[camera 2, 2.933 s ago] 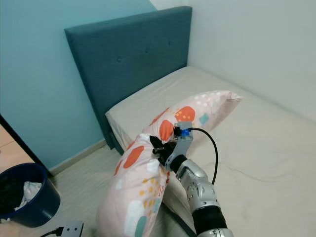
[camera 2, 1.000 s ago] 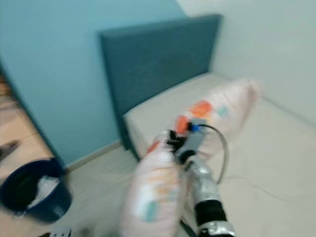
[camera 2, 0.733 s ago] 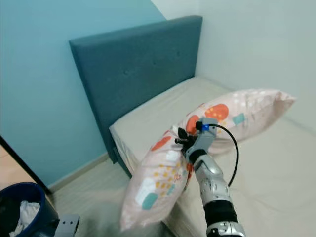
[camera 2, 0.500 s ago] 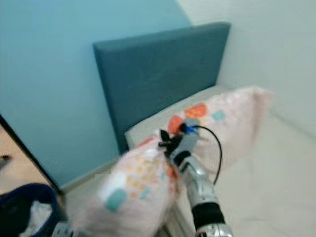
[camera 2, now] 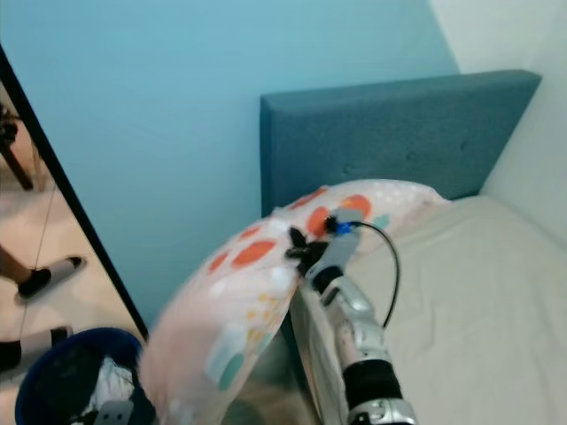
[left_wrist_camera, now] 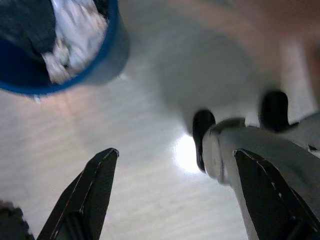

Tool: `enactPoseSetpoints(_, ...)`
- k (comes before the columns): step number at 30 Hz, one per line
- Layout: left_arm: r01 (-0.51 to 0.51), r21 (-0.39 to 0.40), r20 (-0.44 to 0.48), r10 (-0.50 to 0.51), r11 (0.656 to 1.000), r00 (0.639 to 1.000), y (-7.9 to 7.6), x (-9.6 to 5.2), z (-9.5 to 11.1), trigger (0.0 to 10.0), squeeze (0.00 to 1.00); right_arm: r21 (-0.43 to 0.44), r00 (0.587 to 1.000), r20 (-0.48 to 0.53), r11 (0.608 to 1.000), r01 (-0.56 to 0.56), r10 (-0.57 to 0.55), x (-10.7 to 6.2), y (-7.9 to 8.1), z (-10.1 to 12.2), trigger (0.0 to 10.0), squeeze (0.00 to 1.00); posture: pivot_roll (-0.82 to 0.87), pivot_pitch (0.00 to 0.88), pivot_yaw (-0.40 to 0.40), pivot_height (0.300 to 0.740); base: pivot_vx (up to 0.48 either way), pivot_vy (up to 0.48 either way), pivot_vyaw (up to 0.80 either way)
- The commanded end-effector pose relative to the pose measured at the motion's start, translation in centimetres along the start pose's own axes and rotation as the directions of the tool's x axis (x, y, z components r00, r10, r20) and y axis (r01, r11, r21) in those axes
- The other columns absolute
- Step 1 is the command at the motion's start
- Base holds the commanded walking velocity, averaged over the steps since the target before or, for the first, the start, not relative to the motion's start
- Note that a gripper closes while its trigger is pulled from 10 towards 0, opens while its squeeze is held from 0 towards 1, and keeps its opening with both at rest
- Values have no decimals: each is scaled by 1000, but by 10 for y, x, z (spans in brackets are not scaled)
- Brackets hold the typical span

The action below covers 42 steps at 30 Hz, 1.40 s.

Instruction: Clean up the room

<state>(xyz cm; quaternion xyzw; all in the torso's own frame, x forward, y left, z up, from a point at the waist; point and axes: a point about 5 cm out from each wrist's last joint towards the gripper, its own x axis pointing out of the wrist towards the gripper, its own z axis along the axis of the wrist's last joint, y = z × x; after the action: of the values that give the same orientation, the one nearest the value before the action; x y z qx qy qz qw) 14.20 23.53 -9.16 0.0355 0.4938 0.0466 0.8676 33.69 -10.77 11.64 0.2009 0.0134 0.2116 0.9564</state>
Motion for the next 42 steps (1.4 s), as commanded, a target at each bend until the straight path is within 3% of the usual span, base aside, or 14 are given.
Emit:
enactPoseSetpoints(1, 10, 11, -14, -9, 1000, 1000, -3, 0, -4, 10000, 0, -16, 995, 98, 1000, 1, 1, 0, -2, 20, 10000, 0, -69, 27, -41, 740, 480, 0, 0)
enactPoseSetpoints(23, 1, 6, -16, -1, 1000, 1000, -2, 0, -4, 10000, 0, -31, 983, 149, 993, 114, -108, -2, -20, 33, 10000, 0, -68, 26, -38, 740, 441, 0, 0)
enactPoseSetpoints(33, 26, -9, -23, -26, 1000, 999, -5, 0, -4, 10000, 0, -39, 978, 171, 991, 130, -122, -1, -24, 39, 10000, 0, -69, 23, -39, 740, 0, -256, 0)
enactPoseSetpoints(40, 25, -14, -20, -26, 1000, 999, -5, 0, -4, 10000, 0, -75, 966, 219, 985, 157, -137, -1, -31, 57, 10000, 0, -68, 21, -40, 740, 0, -434, 0)
enactPoseSetpoints(42, 18, -30, -20, -18, 999, 1000, -6, 0, -4, 10000, 0, -105, 957, 253, 979, 175, -144, -2, -37, 72, 10000, 0, -67, 20, -42, 740, 0, -212, 0)
